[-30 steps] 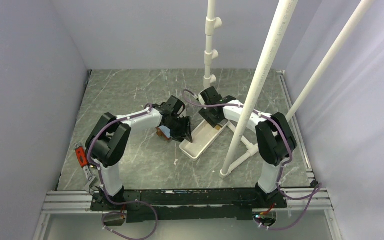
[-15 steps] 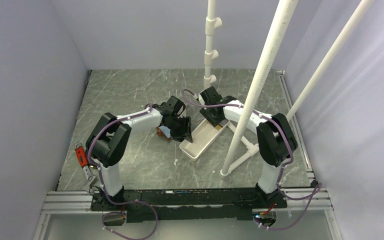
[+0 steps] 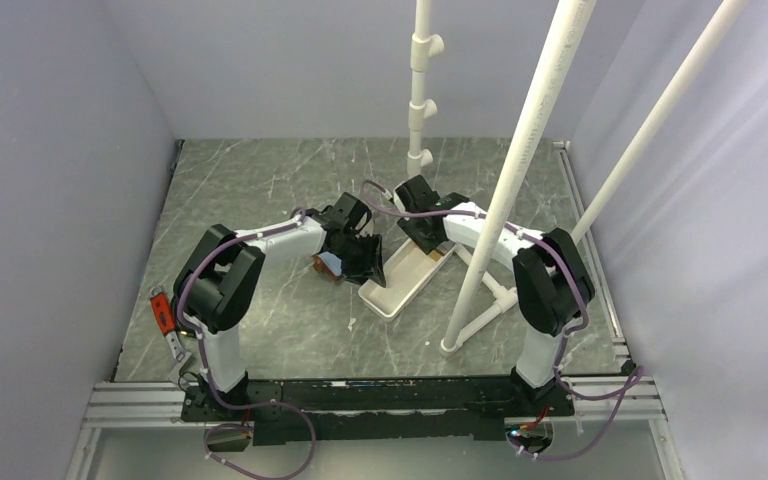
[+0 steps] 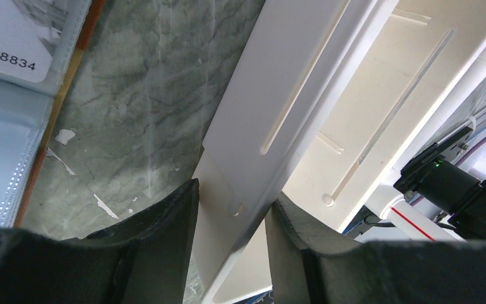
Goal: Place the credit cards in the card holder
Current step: Pick up the credit card from the storage box.
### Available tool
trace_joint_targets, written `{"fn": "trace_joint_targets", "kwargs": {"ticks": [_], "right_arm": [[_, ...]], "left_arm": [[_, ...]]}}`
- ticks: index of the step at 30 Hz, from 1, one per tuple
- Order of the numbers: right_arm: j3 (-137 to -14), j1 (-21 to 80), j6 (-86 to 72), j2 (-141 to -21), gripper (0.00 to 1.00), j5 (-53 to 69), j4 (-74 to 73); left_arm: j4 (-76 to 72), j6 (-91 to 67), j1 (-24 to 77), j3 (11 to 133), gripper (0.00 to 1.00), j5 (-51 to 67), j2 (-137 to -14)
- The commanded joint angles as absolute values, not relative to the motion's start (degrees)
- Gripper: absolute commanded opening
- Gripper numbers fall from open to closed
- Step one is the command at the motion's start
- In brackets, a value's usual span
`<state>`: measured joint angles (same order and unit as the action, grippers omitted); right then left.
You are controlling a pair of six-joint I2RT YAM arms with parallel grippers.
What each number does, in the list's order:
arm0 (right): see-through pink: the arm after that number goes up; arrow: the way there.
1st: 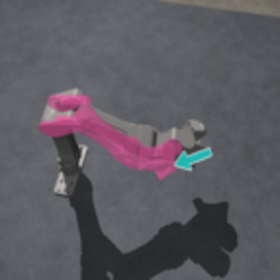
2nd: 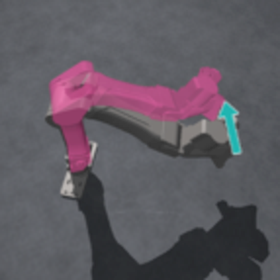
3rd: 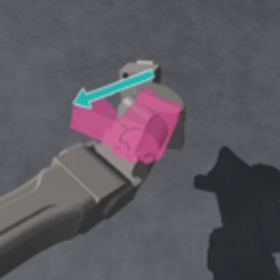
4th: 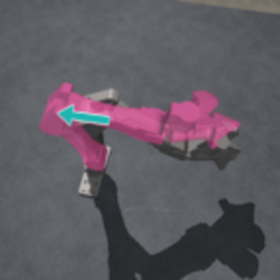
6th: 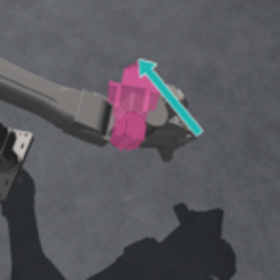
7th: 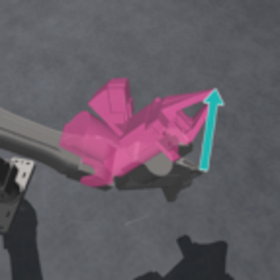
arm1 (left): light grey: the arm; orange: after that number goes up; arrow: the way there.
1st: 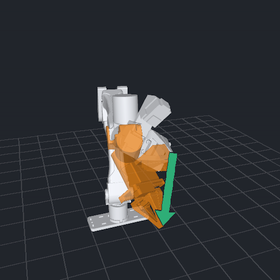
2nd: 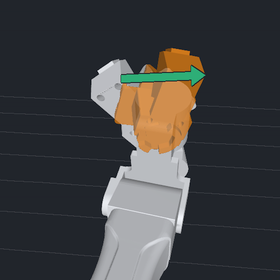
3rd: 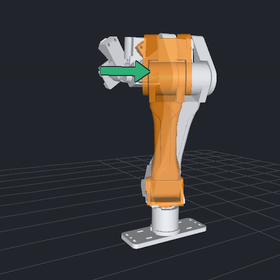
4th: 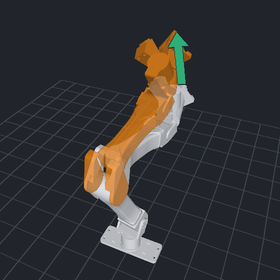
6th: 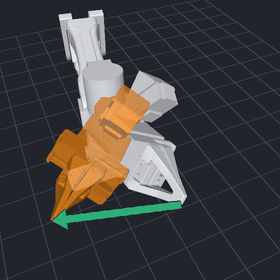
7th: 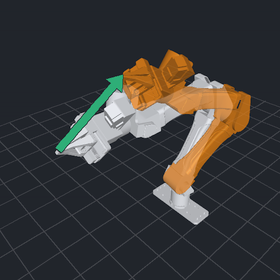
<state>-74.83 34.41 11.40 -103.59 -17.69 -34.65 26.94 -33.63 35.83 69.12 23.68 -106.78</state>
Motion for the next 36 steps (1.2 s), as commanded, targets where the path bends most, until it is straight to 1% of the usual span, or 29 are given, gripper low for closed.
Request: {"fn": "trace_joint_targets", "kwargs": {"ticks": [1, 3, 5, 6, 8, 10, 12, 14, 17, 18, 29, 32, 36], "right_arm": [[-76.7, 34.8, 10.2, -102.3, 0.43, -17.4, -35.9], [-76.6, 34.9, 10.0, -102.5, 0.42, -16.6, -35.8], [-76.3, 35.1, 9.9, -102.3, 0.45, -15.9, -35.5], [-75.8, 35.3, 9.9, -102.1, 0.48, -15.9, -35.2], [-74.8, 36.0, 10.1, -102.0, 0.60, -17.0, -34.2], [-74.0, 36.4, 10.2, -102.1, 0.63, -18.2, -33.4], [-73.3, 36.8, 10.3, -102.3, 0.63, -19.3, -32.5], [-72.9, 37.0, 10.3, -102.5, 0.62, -19.5, -32.0], [-72.8, 37.1, 10.2, -103.2, 0.54, -20.4, -31.9], [-72.6, 37.2, 10.2, -103.5, 0.52, -21.1, -31.7], [-71.4, 38.6, 10.7, -104.2, 0.52, -30.1, -28.7], [-71.5, 38.8, 10.5, -104.2, 0.48, -31.0, -28.5], [-72.0, 38.9, 10.5, -103.6, 0.38, -31.4, -29.3]], "left_arm": [[27.2, -32.6, 35.8, 69.8, 0.47, 22.5, -107.5], [27.2, -32.5, 35.9, 69.7, 0.47, 22.5, -107.4], [27.2, -32.5, 35.9, 69.7, 0.46, 22.5, -107.4], [27.2, -32.5, 35.8, 69.7, 0.46, 22.6, -107.4], [27.1, -32.6, 35.8, 69.7, 0.46, 22.8, -107.5], [26.8, -32.7, 35.8, 69.7, 0.46, 23.1, -107.6], [26.7, -32.8, 35.9, 69.5, 0.45, 23.3, -107.6], [26.7, -32.8, 35.8, 69.5, 0.45, 23.3, -107.6], [26.7, -32.8, 35.8, 69.4, 0.45, 23.1, -107.6], [26.8, -32.9, 35.8, 69.4, 0.44, 23.2, -107.6], [26.5, -32.9, 35.8, 69.1, 0.42, 23.3, -107.4], [26.6, -32.8, 35.8, 69.1, 0.41, 23.2, -107.4], [26.4, -32.9, 35.9, 68.9, 0.41, 23.3, -107.5]]}}
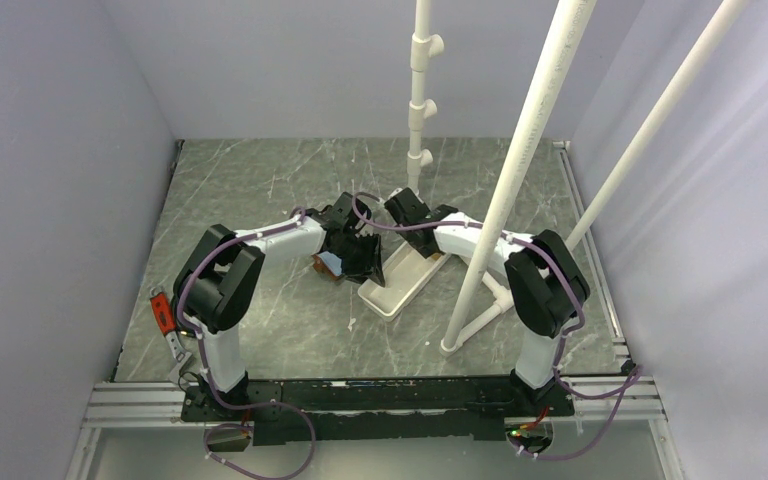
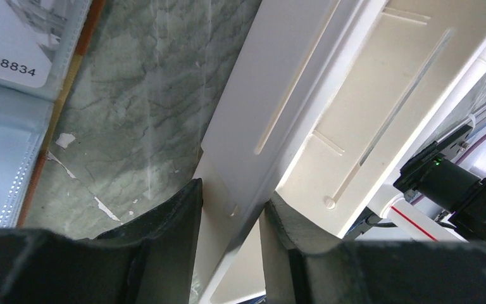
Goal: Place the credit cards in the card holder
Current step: Pick up the credit card from the storage box.
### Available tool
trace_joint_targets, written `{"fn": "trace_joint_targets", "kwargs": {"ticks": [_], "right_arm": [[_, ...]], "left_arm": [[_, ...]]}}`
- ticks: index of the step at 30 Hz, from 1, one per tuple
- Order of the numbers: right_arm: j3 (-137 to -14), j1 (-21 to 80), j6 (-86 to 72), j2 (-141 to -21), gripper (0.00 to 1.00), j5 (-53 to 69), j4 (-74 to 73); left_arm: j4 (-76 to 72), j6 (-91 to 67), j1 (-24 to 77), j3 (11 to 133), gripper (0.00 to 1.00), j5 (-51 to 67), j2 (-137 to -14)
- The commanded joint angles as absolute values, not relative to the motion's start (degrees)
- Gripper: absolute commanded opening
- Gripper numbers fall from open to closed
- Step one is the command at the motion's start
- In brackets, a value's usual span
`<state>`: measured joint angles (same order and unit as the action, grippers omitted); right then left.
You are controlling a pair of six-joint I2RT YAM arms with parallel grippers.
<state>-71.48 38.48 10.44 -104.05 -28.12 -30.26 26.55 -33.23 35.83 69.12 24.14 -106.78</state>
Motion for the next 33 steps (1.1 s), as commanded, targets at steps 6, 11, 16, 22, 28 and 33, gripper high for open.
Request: {"fn": "trace_joint_targets", "kwargs": {"ticks": [6, 11, 16, 22, 28, 33], "right_arm": [[-72.8, 39.0, 10.3, -103.1, 0.29, -31.8, -30.8], [-73.5, 39.2, 10.0, -102.9, 0.23, -32.0, -31.9], [-74.0, 39.4, 9.6, -102.5, 0.18, -32.3, -32.7], [-74.1, 39.5, 9.3, -101.7, 0.17, -32.5, -33.3], [-74.1, 39.5, 9.3, -101.0, 0.09, -32.3, -33.9], [-74.2, 39.4, 9.4, -99.7, 0.03, -30.8, -33.9]], "left_arm": [[26.4, -32.7, 35.8, 69.0, 0.40, 23.4, -107.7], [26.4, -32.8, 35.9, 69.0, 0.40, 23.5, -107.8], [26.4, -32.7, 35.8, 69.0, 0.40, 23.3, -107.9], [26.3, -32.8, 35.8, 69.0, 0.40, 23.6, -108.1], [26.4, -32.8, 35.9, 69.0, 0.40, 23.5, -108.1], [26.5, -32.6, 35.9, 69.1, 0.39, 23.5, -108.2]]}}
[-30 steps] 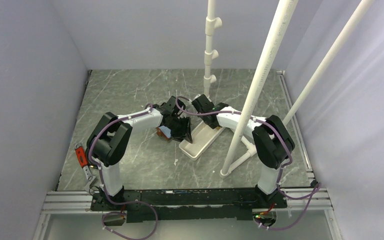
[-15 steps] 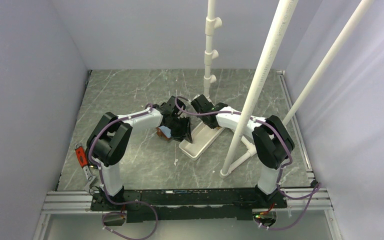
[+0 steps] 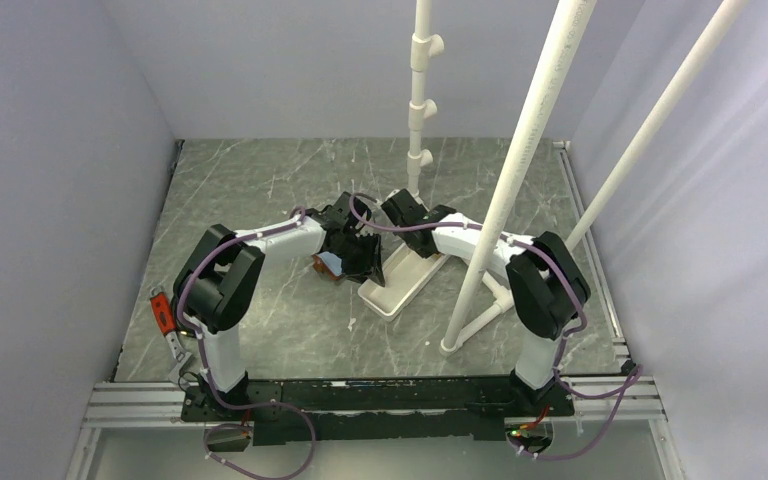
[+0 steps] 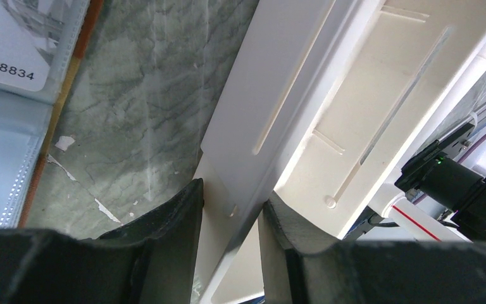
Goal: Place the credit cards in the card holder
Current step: Pick up the credit card from the storage box.
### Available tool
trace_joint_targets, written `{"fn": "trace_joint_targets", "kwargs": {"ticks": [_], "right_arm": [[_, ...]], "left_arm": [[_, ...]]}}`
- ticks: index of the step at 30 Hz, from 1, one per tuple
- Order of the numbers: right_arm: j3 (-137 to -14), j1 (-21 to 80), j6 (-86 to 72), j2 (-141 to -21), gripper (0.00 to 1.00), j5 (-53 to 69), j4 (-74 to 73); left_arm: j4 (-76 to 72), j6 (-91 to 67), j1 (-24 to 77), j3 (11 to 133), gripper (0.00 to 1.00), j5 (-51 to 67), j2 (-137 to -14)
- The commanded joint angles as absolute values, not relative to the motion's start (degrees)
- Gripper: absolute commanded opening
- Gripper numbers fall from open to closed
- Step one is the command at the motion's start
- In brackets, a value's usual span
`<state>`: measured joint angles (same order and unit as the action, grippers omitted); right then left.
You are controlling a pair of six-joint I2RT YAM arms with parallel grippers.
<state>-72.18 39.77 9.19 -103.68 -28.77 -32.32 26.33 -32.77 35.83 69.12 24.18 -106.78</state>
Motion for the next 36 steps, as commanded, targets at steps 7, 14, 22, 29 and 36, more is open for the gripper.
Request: {"fn": "trace_joint_targets", "kwargs": {"ticks": [7, 14, 22, 29, 36], "right_arm": [[-74.4, 37.8, 10.6, -96.8, 0.00, -24.9, -32.9], [-75.2, 33.5, 9.6, -93.6, 0.00, -11.7, -35.3], [-77.0, 28.2, 2.4, -88.3, 0.00, 2.2, -35.3], [-83.8, 27.9, -1.7, -91.7, 0.00, 6.9, -33.7], [-92.0, 30.2, -7.0, -102.3, 0.00, 20.0, -28.3]], "left_arm": [[27.1, -32.2, 35.9, 69.6, 0.39, 23.6, -108.4], [27.0, -32.2, 35.9, 69.9, 0.40, 24.4, -108.3], [28.4, -32.8, 35.7, 71.4, 0.51, 25.6, -106.4], [32.0, -33.0, 31.2, 72.3, 0.75, 29.8, -99.6], [35.9, -30.4, 14.8, 63.4, 0.89, 33.2, -85.1]]}}
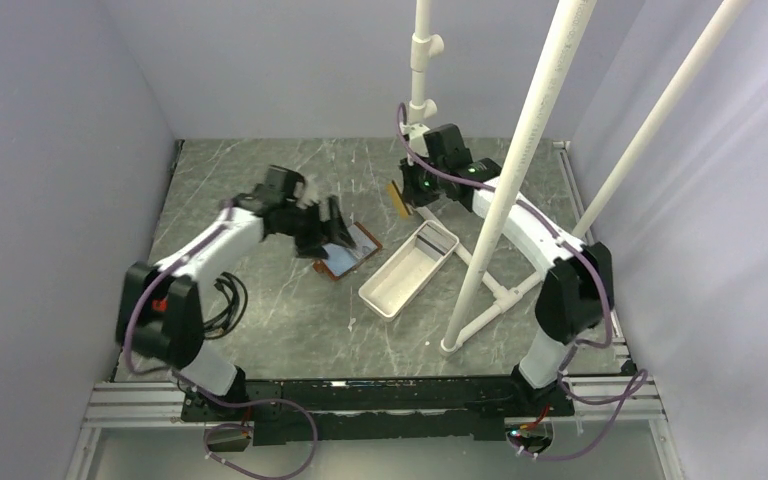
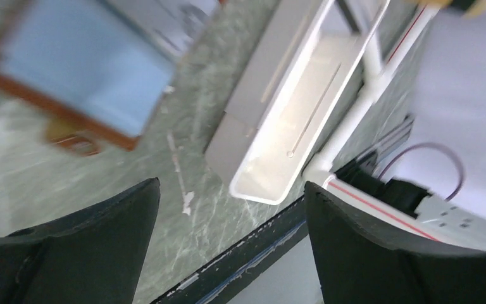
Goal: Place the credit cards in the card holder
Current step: Pick up the credit card from the storage box, then insert the credit card into the card holder.
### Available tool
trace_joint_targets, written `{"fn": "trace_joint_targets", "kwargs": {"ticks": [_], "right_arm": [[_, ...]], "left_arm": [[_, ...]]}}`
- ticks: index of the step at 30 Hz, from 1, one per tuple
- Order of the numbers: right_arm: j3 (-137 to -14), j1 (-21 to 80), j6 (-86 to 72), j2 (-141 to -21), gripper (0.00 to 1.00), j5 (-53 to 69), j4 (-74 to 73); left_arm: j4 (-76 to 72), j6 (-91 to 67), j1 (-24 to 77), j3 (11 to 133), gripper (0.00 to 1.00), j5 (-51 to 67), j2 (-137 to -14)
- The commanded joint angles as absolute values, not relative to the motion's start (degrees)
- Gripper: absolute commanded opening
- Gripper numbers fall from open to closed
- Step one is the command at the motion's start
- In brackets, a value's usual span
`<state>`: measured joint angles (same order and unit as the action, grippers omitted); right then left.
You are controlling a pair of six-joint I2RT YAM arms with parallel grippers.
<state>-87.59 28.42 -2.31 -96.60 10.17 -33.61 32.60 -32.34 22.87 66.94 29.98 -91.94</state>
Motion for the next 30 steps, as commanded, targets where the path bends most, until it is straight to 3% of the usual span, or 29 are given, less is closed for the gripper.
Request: {"fn": "trace_joint_targets", "kwargs": {"ticks": [1, 10, 11, 12, 17, 30], "right_arm": [[-93.2, 30.8, -7.8, -104.3, 0.00, 21.7, -27.9], [-101.0, 31.5, -11.7, -118.5, 0.00, 36.3, -26.9], [-101.6, 31.5, -11.1, -104.9, 0.00, 37.5, -27.2], [-102.2, 31.5, -10.8, -119.0, 0.00, 38.3, -27.4], [-105.9, 31.3, -8.4, -126.1, 0.00, 42.3, -30.9], [-106.0, 30.2, -5.8, -129.5, 0.00, 42.2, -32.4]], "left_arm": [[36.3, -29.9, 12.8, 62.8, 0.89, 33.6, -85.5], [31.0, -30.9, 7.8, 60.7, 0.90, 35.9, -97.0], [30.0, -31.7, 7.8, 60.8, 0.89, 35.8, -98.4], [29.2, -32.2, 7.8, 60.9, 0.87, 35.5, -99.5], [27.8, -33.9, 7.8, 62.0, 0.79, 29.3, -103.5], [23.2, -38.8, 9.4, 61.8, 0.79, 17.9, -107.7]]}}
